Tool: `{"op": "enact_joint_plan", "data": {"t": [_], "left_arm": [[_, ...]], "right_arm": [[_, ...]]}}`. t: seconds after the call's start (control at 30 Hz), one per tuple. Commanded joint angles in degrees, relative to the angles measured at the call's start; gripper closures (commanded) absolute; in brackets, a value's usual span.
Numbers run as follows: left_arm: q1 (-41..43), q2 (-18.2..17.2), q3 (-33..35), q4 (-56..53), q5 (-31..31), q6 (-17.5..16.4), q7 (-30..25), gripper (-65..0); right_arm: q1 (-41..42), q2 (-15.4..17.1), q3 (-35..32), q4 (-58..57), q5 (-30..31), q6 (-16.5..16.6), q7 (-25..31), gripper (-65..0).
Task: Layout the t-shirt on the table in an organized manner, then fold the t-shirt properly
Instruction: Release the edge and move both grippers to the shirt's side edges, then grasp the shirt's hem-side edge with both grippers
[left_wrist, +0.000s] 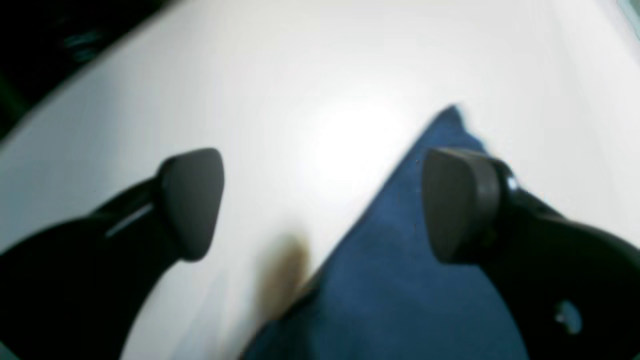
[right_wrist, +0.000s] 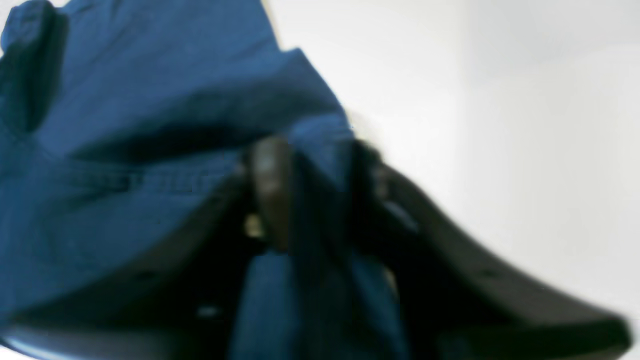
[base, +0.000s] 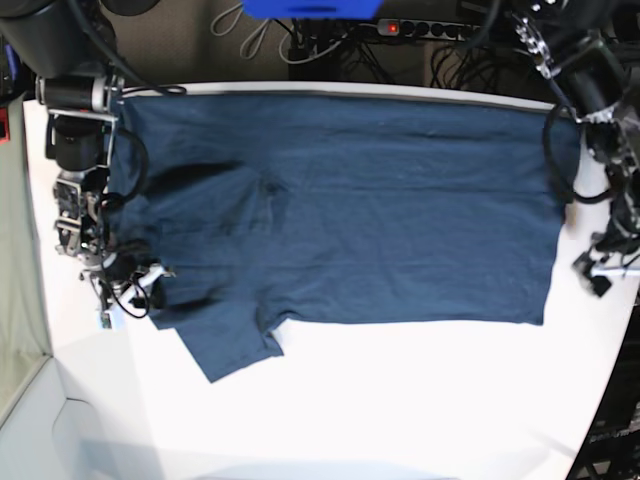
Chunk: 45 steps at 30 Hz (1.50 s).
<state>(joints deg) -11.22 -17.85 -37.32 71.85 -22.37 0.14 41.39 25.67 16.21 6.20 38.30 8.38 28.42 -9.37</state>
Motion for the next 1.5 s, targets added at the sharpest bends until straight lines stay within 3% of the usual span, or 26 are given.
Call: {"op": "enact_joint_plan", "data": {"t": [0.0, 0.1, 0.27, 0.47, 0.53, 0.77, 1.1, 1.17, 1.23, 1.37, 1.47], "left_arm": [[-1.8, -1.2, 1.7, -1.5, 1.8, 0.0, -3.0, -60.4], [-6.2, -1.1, 9.6, -9.7, 8.0, 0.0, -10.9, -60.4], [-13.1, -1.0, 16.4, -25.0, 13.1, 0.0, -19.4, -60.5], [-19.9, -1.0, 17.2, -42.4, 13.4, 0.0, -25.1, -60.5], [-19.9, -1.0, 19.0, -43.7, 13.4, -0.1, -27.7, -60.5], [-21.2, -1.1, 36.0, -44.0, 13.4, -0.1, -32.9, -60.5], [-22.1, -0.6, 37.7, -44.3, 13.4, -0.1, -33.1, -59.9], [-21.8, -0.6, 37.7, -44.4, 13.4, -0.1, -33.1, -55.2], [-21.7, -0.5, 37.8, -44.4, 13.4, -0.1, -33.1, -45.7], [-21.2, 0.5, 37.8, -47.1, 13.4, -0.1, -33.6, -19.1], [-21.1, 0.7, 37.8, -49.5, 13.4, -0.1, -38.1, -3.6]], "right_arm": [[0.7, 0.4, -0.1, 0.2, -0.4, 0.0, -1.6, -10.3], [0.7, 0.4, -0.1, 0.2, -0.4, 0.0, -1.9, 0.0], [-0.2, 0.5, -0.1, 0.2, -0.4, 0.0, -2.0, -0.1], [-0.7, 0.5, -0.1, 0.2, -0.4, 0.0, -2.0, -0.2], [-0.7, 0.5, -0.1, 0.2, -0.4, 0.0, -2.0, -0.3], [-0.7, 0.3, -0.1, 0.2, -0.4, 0.0, -2.1, -0.3], [-0.7, 0.3, -0.1, 0.2, -0.4, 0.0, -2.1, -0.3], [-0.7, 0.3, -0.1, 0.2, -0.4, 0.0, -2.1, -0.3], [-0.7, 0.3, -0.1, 0.2, -0.4, 0.0, -2.1, -0.3], [-0.7, 0.3, -0.1, 0.2, -0.4, 0.0, -2.1, -0.3], [-0.7, 0.3, -0.1, 0.2, -0.4, 0.0, -2.1, -0.3]]}}
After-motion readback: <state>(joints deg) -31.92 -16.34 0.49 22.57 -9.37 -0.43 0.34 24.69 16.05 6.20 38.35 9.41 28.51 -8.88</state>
